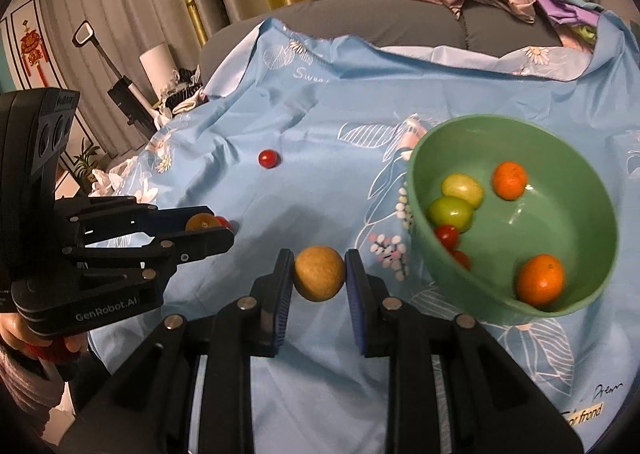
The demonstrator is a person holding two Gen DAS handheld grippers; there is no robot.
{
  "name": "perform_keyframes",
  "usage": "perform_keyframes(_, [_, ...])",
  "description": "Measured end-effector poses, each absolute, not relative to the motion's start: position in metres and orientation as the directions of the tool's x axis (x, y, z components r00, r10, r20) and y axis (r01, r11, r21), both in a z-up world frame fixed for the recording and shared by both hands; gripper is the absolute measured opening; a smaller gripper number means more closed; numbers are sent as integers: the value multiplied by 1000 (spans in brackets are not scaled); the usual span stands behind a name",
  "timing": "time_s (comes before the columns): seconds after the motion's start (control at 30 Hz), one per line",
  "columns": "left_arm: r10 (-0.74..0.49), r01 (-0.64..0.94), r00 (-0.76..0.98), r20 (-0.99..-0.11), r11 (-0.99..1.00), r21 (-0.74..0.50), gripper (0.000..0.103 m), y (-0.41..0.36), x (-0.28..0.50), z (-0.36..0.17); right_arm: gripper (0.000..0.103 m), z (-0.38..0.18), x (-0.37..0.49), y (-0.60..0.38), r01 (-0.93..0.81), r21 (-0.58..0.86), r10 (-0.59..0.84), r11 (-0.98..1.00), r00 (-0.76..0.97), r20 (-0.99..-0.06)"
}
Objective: Organize fruits
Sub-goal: 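Carry both tan fruits over the green bowl and open both tools to release them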
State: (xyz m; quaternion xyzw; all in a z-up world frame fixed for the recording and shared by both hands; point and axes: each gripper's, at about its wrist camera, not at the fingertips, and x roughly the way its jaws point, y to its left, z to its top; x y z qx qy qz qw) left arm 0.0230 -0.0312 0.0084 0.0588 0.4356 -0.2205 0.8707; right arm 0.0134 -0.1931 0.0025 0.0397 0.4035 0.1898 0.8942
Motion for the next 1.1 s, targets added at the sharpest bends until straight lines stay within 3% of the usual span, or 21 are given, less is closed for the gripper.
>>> perform_keyframes(0.6, [-430,589,539,-724,807,-40,26,-109,30,43,27,21,14,-259,-169,232,281,958,711,-645])
perform_keyframes(1.1, [-482,657,463,-744,750,-76,26,-177,70,20,27,4,36,-309,-35,195,159,980,726,-669])
